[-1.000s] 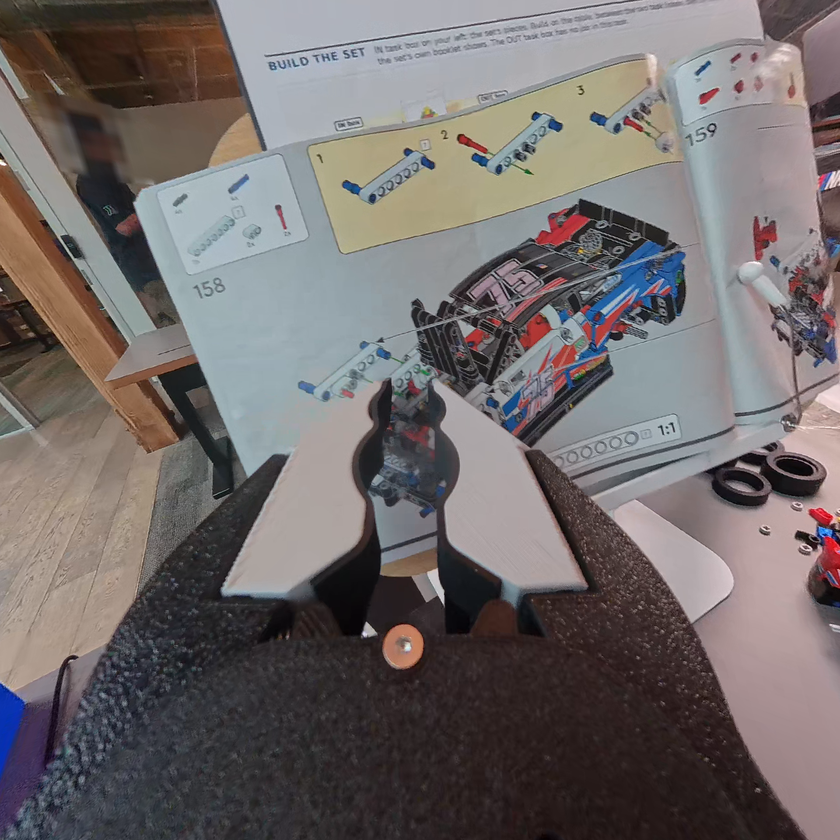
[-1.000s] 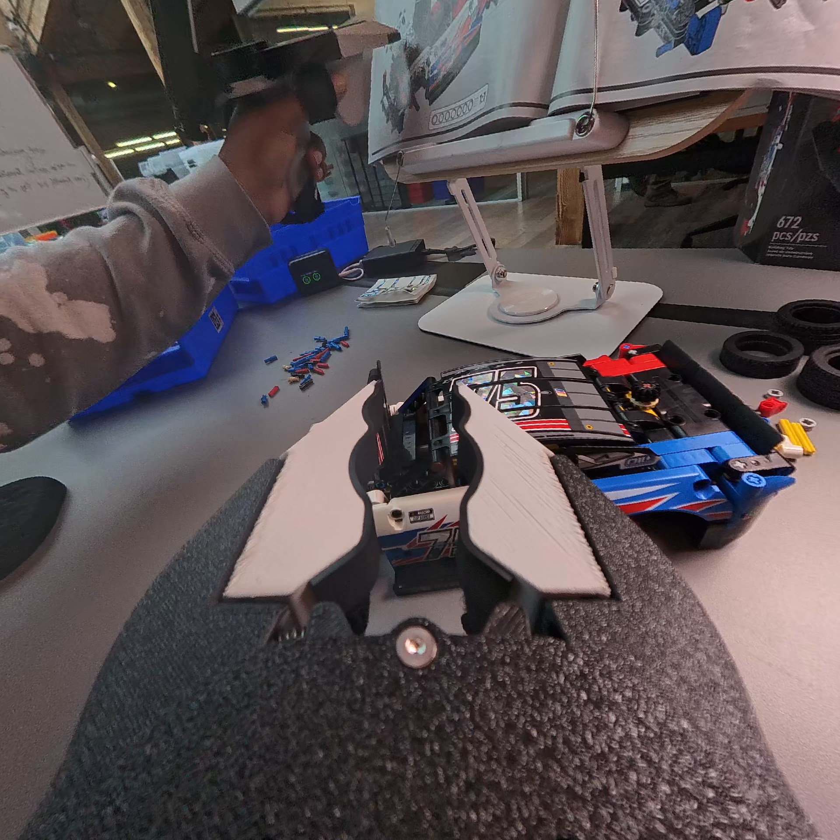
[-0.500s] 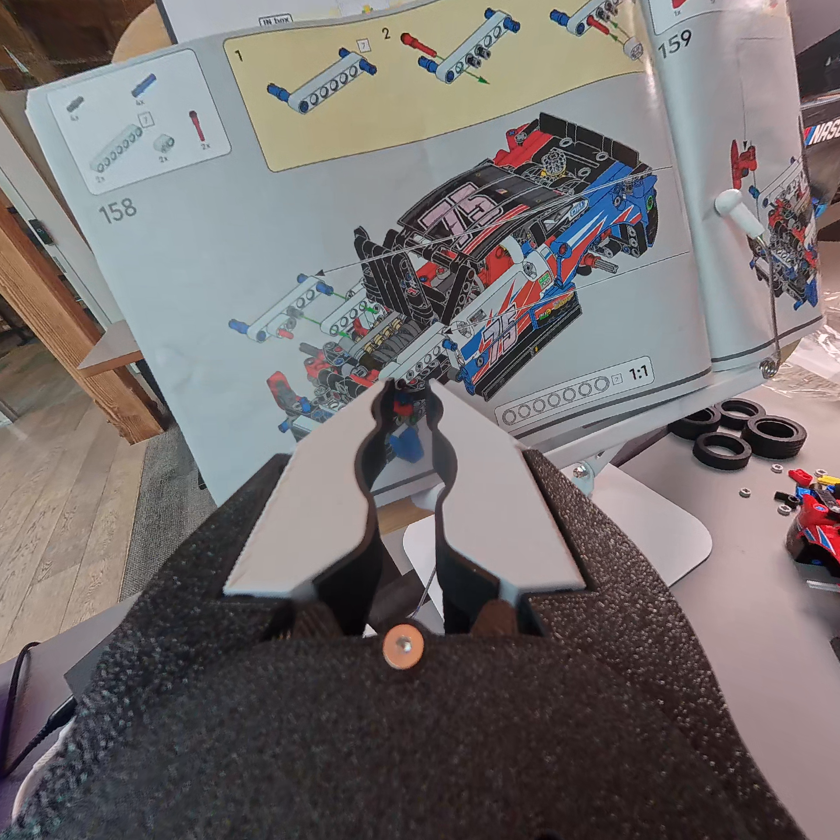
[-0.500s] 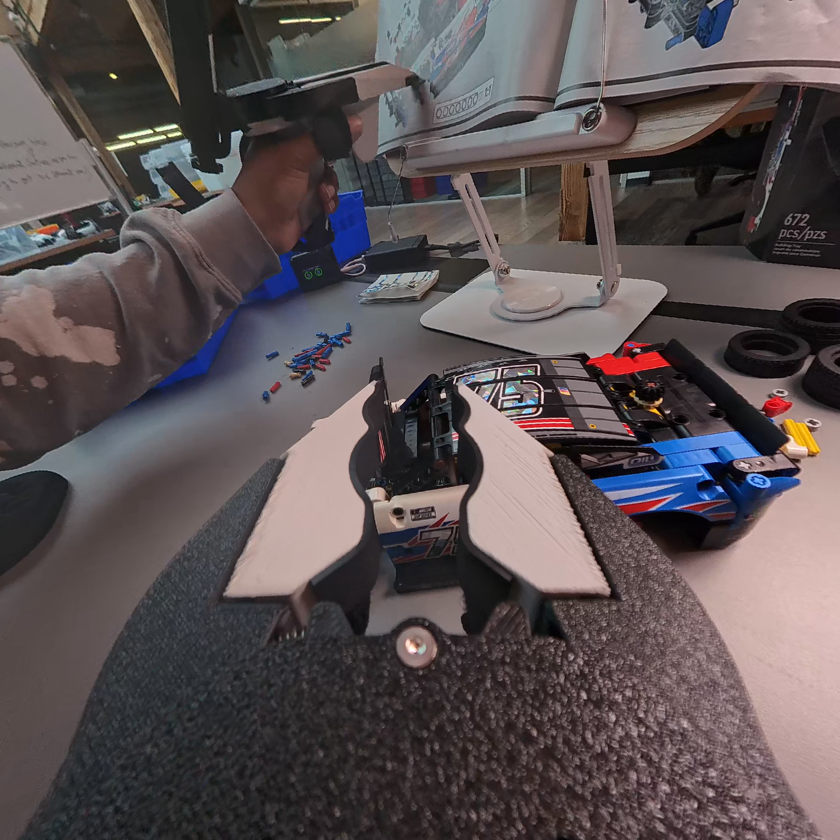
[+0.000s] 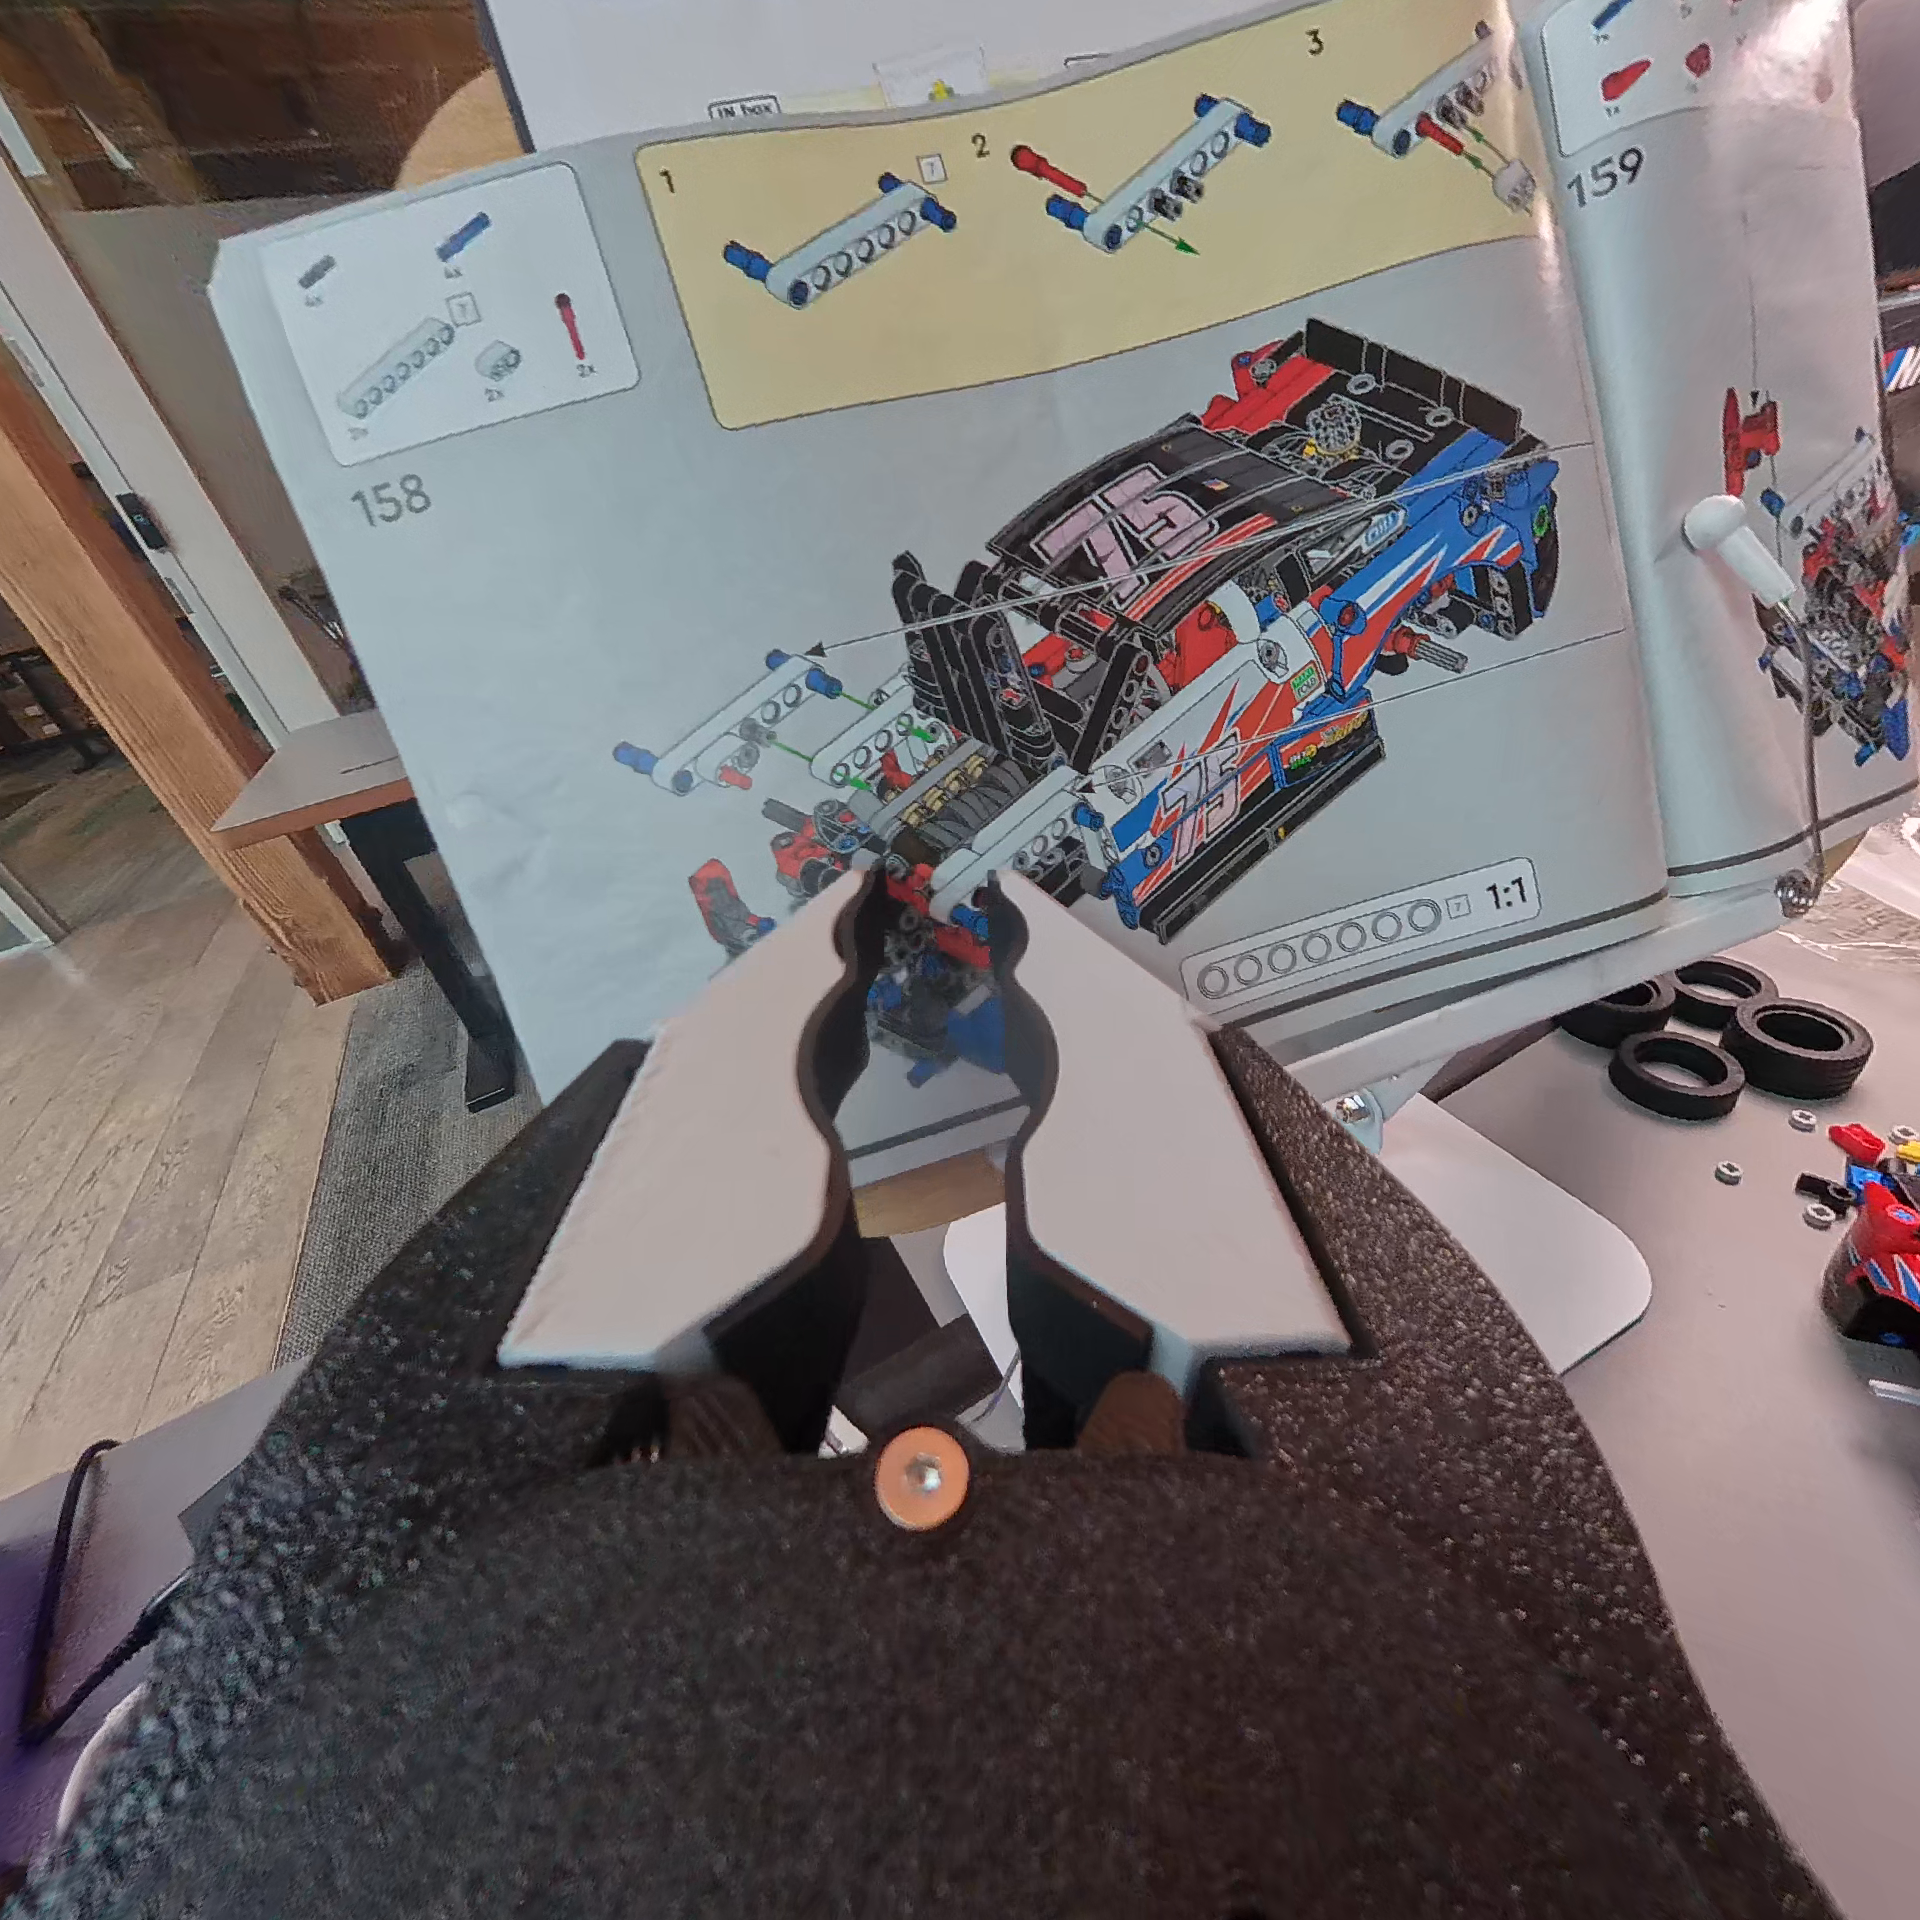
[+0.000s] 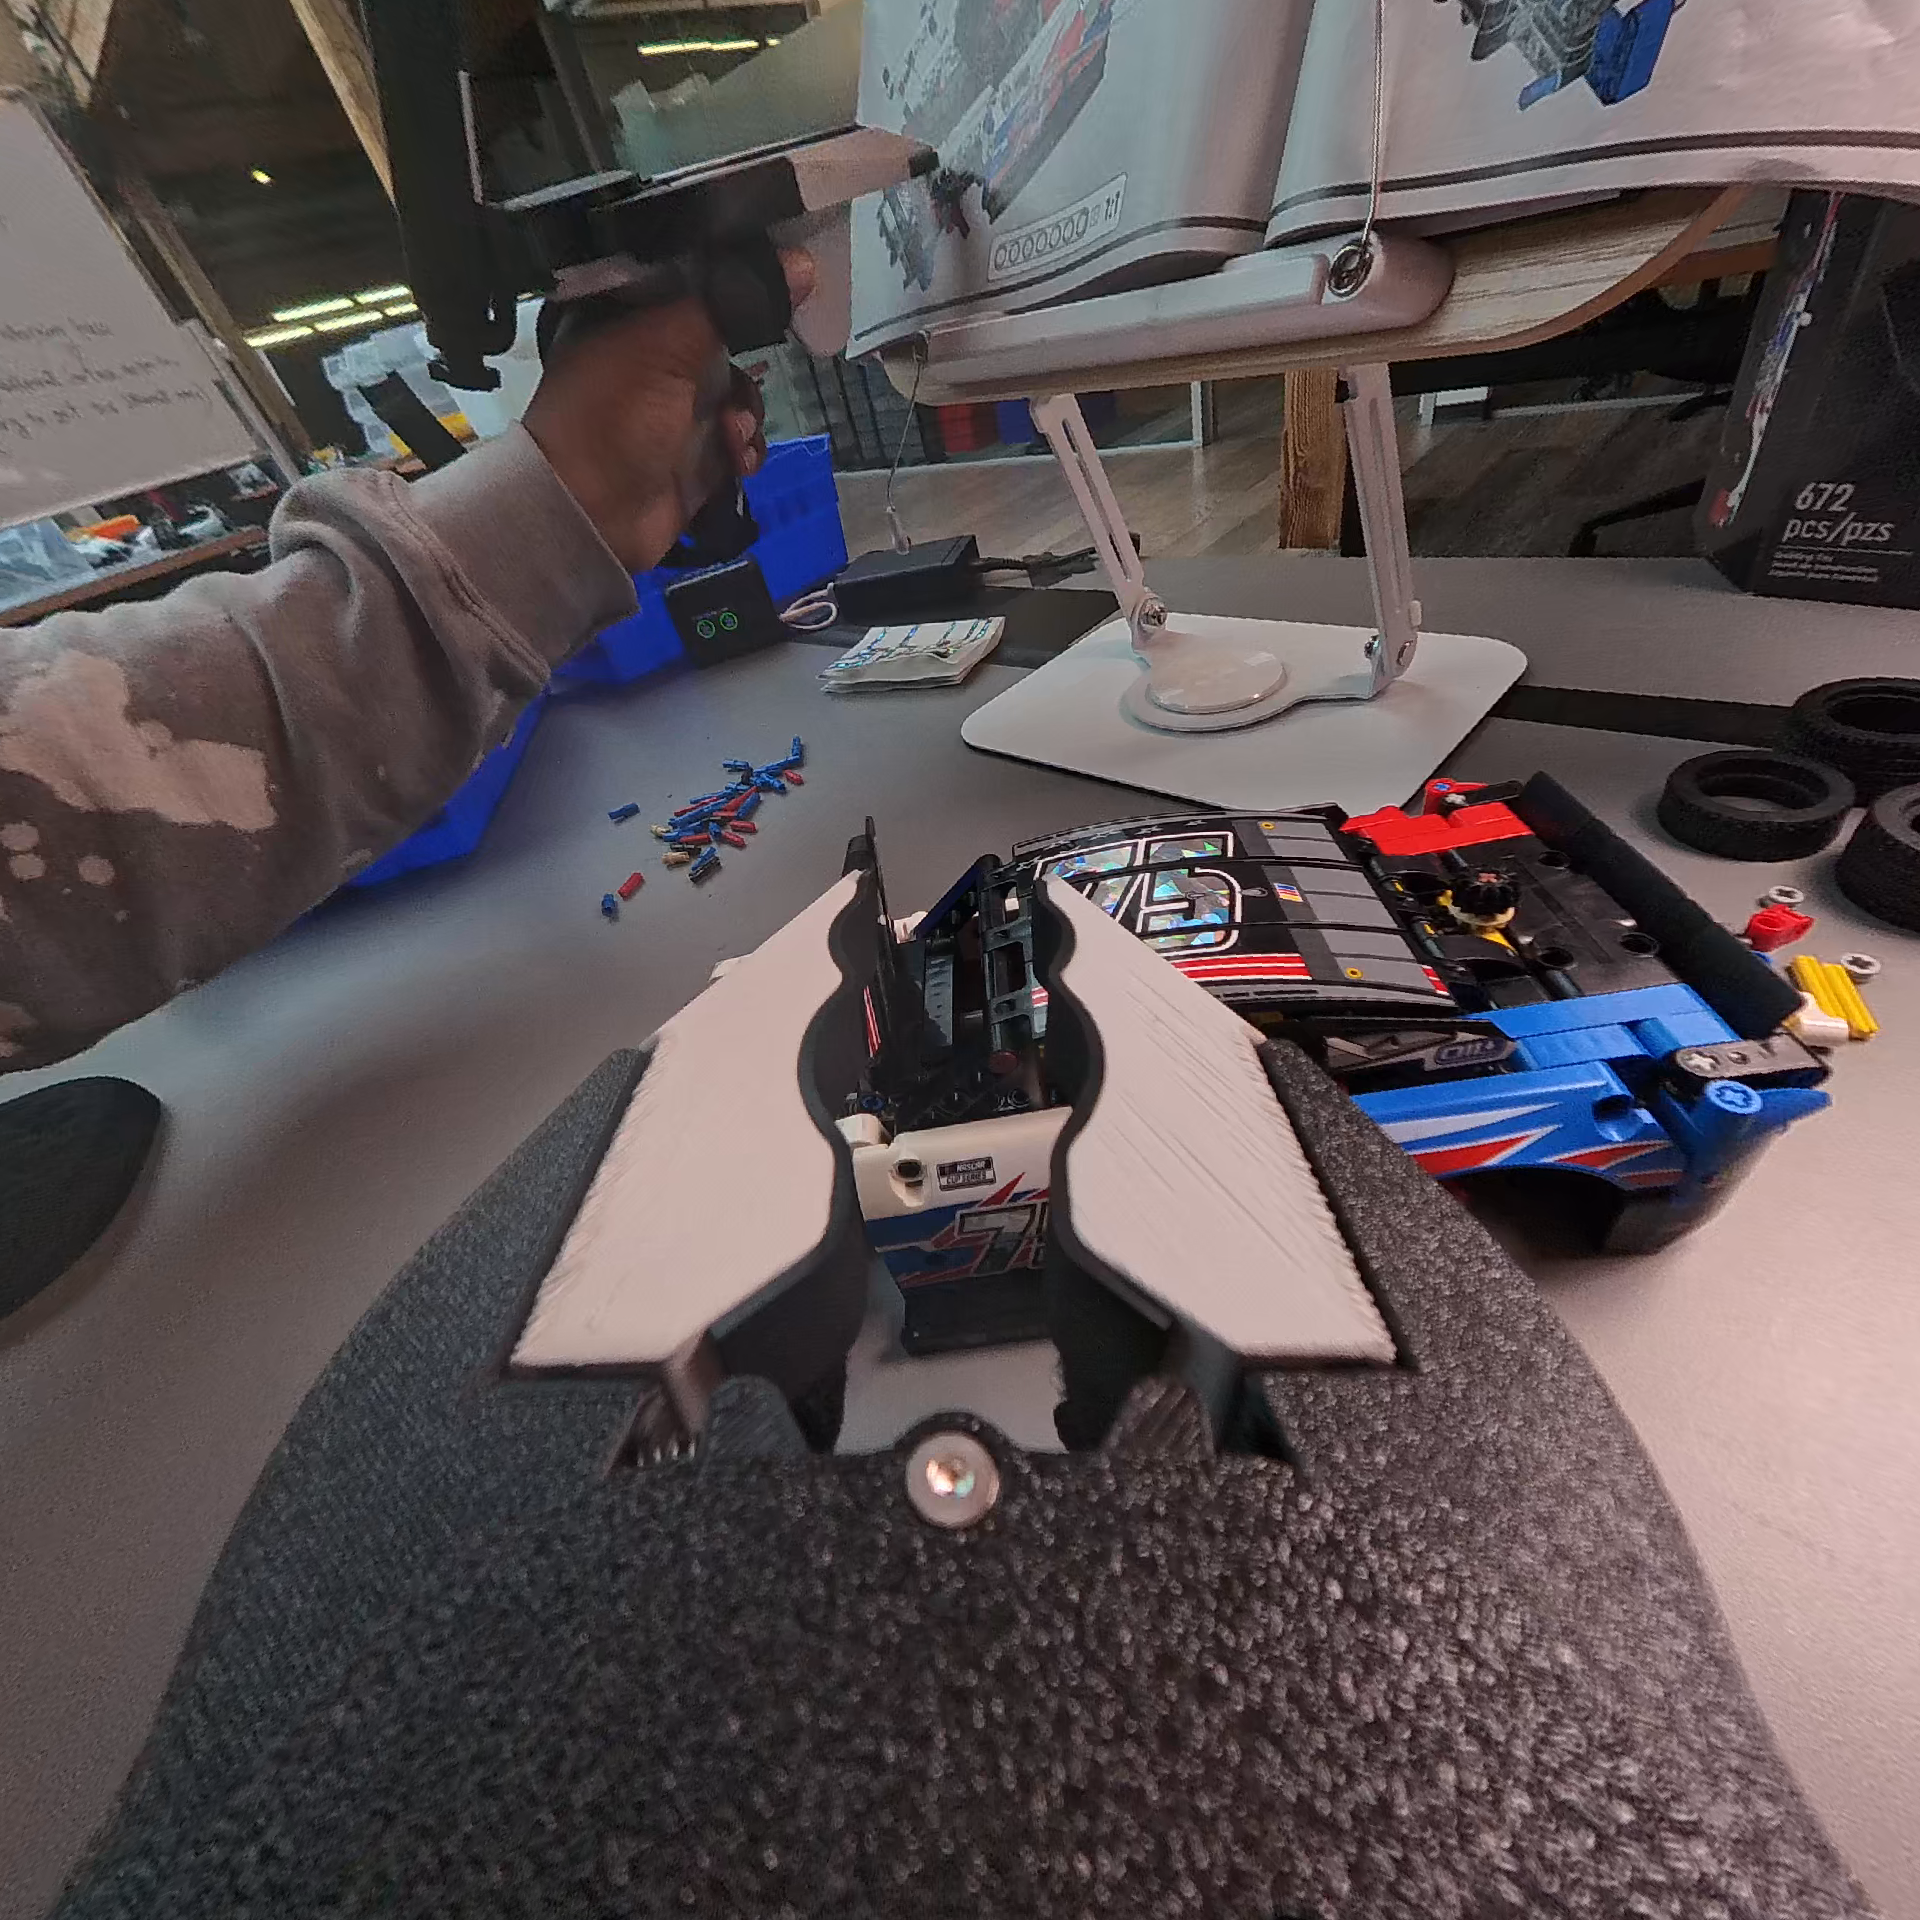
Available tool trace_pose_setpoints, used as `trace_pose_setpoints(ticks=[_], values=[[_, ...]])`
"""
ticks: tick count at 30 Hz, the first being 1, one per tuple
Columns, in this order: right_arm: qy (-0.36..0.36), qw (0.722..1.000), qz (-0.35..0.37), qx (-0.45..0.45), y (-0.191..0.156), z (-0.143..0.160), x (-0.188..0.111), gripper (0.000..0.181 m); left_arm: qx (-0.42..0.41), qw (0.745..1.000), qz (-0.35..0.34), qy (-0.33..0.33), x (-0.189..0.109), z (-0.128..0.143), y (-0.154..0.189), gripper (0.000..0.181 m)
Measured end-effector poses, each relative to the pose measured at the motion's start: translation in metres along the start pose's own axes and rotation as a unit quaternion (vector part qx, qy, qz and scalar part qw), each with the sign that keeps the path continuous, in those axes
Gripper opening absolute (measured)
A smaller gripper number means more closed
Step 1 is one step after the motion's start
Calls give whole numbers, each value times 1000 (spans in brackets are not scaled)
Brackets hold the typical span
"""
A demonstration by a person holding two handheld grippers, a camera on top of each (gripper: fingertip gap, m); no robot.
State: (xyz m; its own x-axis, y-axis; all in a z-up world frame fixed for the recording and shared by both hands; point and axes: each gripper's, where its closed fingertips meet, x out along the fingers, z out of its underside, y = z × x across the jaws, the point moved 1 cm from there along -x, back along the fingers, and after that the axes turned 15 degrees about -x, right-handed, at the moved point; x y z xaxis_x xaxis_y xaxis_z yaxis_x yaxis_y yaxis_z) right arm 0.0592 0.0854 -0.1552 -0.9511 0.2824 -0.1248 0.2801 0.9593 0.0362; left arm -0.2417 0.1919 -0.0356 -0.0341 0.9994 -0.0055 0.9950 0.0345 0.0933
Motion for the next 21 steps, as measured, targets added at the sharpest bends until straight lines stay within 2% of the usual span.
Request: trace_pose_setpoints(ticks=[3,8,13,16,21], values=[[-1,1000,-2,0,-1,0,1,28,-16,1000,-17,6,-1,-8,-13,25],[-1,1000,-2,0,-1,0,1,28,-44,999,-23,18,-2,-21,-31,26],[-2,1000,-3,2,-1,1,1,28,-20,1000,-19,14,1,-25,-34,23],[-1,1000,-2,4,0,1,1,28,-6,1000,-17,11,1,-26,-29,23],[-2,1000,-4,7,0,1,2,28,8,1000,26,10,-7,-19,7,25]])
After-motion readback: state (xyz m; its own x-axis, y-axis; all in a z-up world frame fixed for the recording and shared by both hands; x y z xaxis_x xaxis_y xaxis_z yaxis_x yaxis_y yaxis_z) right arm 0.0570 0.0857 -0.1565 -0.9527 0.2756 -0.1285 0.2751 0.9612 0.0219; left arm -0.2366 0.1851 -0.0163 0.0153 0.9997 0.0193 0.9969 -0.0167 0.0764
